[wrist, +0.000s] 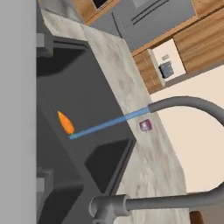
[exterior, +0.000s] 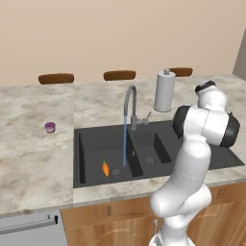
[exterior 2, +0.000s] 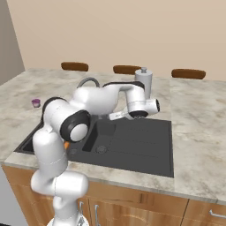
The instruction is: Turn on the sink faucet. Then move the carrot from the counter to the sink. Turn off the sink. Move the vegetable from the sink to the pot next to the stove. Finally move the pot to the front left burner.
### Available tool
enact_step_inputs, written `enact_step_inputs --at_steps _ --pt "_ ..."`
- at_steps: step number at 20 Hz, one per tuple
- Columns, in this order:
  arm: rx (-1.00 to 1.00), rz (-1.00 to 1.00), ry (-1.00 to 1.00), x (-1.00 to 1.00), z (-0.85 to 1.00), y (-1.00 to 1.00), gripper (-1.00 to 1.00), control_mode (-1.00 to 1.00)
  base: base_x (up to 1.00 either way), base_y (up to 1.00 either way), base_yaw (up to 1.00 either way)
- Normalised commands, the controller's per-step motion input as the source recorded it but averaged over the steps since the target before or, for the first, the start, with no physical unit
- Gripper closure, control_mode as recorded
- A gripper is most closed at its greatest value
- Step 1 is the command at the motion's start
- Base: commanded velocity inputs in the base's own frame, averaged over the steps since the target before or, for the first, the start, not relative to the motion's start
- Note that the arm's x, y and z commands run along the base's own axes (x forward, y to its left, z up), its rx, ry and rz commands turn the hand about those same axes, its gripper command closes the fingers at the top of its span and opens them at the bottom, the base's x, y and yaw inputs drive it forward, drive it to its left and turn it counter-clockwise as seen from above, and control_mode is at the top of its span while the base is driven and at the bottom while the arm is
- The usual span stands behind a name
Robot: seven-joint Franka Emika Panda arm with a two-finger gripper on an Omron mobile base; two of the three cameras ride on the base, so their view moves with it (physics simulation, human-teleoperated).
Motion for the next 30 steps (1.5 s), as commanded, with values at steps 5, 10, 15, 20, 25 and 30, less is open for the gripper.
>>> enact_step_inputs --at_steps 5,10,15,20,25,30 --pt "0.00 0.00 -0.18 0.43 -0.09 0.00 -1.00 -1.00 0.00 0.00 0.00" --pt "-0.01 -0.02 -0.19 0.27 -0.23 0.01 -1.00 -1.00 0.00 0.00 0.00" --pt "-0.05 -0.05 -0.13 0.22 -0.28 0.08 -1.00 -1.00 0.00 0.00 0.00" --pt "-0.04 -0.01 0.00 0.44 -0.11 0.00 -1.00 -1.00 0.00 0.00 0.00" --pt "-0.01 0.00 0.00 0.46 -0.08 0.00 -1.00 -1.00 0.00 0.00 0.00" --pt "0.00 0.00 -0.03 0.33 -0.15 0.00 -1.00 -1.00 0.00 0.00 0.00"
